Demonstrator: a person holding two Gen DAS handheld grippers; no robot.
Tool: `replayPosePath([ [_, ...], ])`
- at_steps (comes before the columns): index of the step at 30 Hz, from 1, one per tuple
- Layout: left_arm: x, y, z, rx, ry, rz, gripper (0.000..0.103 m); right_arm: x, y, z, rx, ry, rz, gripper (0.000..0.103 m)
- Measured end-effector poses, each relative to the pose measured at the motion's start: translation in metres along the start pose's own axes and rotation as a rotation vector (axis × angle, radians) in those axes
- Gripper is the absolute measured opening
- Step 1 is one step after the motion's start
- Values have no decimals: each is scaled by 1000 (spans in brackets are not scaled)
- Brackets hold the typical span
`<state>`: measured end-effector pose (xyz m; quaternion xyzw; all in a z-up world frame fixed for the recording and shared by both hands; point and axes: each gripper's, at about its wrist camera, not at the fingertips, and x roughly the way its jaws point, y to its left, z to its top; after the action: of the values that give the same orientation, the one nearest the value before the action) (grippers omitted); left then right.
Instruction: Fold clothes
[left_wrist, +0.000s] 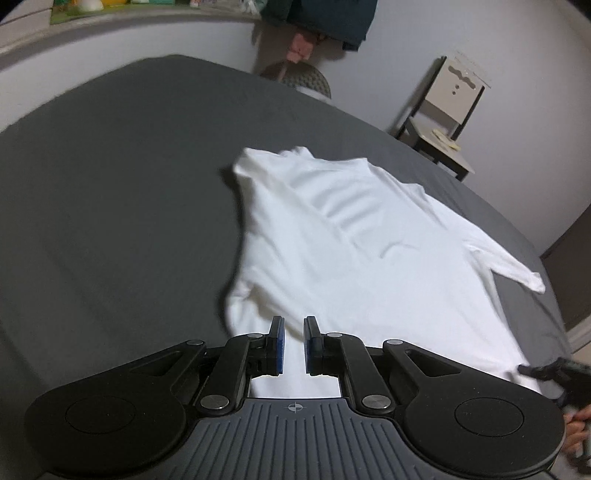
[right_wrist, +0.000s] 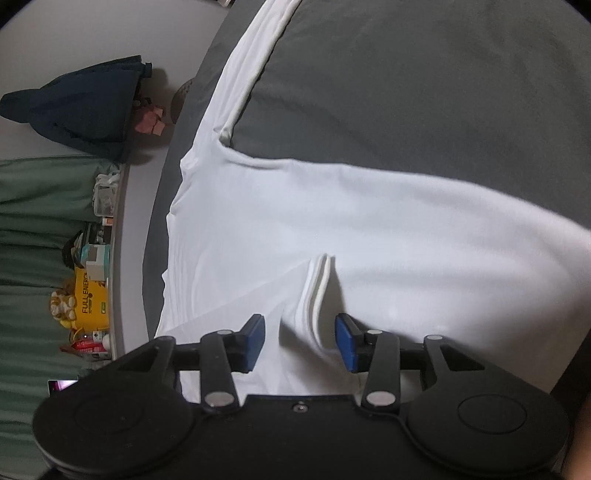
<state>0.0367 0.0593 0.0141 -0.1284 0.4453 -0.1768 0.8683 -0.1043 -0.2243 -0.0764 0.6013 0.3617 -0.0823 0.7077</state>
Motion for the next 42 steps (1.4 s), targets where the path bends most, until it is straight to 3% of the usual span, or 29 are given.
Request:
replayPosePath([
  [3, -2, -20, 16, -10, 29, -74, 8, -3, 2, -4, -4, 7, -7, 47],
  [6, -10, -43, 33, 107, 30, -35, 8, -5, 1, -5, 9, 16, -8, 48],
  [15, -33, -56, 77, -54, -80, -180, 8, -2, 3, -8, 12, 12, -9, 54],
  [20, -29, -48, 82, -99, -48, -217, 8, 2, 10, -10, -29, 10, 1, 67],
  [24, -29, -40, 72, -113, -11, -208, 8, 2, 5, -6, 15, 23, 16, 67],
  [27, -34, -44, 71, -42, 27, -161, 9, 2, 5, -3, 33, 24, 16, 67],
  [32, -43, -56, 71, -16, 0, -228, 9, 4, 15, -10, -33, 24, -4, 67],
  [35, -48, -62, 69, 30, 2, -218, 9, 4, 25, -14, -85, 9, -19, 67],
  [39, -75, -61, 63, 166, 63, -92, 9, 4, 34, -14, -107, -14, -19, 67],
  [42, -108, -41, 56, 121, 63, -50, 9, 6, 36, -17, -102, -16, -19, 67],
])
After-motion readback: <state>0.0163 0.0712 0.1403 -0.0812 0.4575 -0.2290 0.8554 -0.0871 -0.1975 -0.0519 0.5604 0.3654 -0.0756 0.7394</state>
